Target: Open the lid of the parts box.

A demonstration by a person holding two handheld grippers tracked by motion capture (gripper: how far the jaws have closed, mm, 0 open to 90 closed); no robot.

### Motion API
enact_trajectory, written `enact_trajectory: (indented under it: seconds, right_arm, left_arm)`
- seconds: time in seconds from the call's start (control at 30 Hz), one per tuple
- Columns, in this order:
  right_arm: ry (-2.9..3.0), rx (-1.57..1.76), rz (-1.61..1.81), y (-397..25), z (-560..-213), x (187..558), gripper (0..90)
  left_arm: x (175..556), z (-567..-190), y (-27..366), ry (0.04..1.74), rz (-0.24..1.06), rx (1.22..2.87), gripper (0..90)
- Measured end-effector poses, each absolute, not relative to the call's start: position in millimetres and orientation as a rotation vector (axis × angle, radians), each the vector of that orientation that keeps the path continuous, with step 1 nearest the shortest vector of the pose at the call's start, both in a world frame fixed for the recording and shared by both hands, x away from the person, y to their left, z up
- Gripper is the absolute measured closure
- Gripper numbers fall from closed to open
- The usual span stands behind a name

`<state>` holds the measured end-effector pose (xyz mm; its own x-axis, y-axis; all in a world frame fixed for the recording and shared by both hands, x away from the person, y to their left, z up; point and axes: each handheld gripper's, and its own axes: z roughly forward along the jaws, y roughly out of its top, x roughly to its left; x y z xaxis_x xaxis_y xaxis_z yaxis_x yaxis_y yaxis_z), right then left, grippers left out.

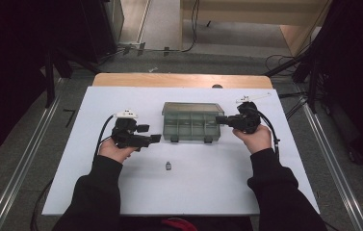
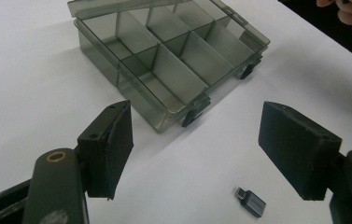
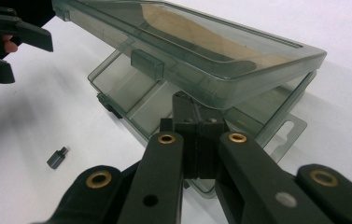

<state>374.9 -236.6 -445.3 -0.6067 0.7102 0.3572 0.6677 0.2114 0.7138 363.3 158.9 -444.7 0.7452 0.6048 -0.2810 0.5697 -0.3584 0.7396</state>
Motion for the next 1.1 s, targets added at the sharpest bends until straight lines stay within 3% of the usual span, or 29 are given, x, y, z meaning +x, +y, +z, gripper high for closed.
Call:
enact_trajectory:
  seconds: [1.1]
  right_arm:
    - [2.406,1.364,1.381,-235.4,-443.5,375.3,88.0]
  left_arm:
    - [407.4,-450.7,144.8,0.901,0.068,2.035,26.4]
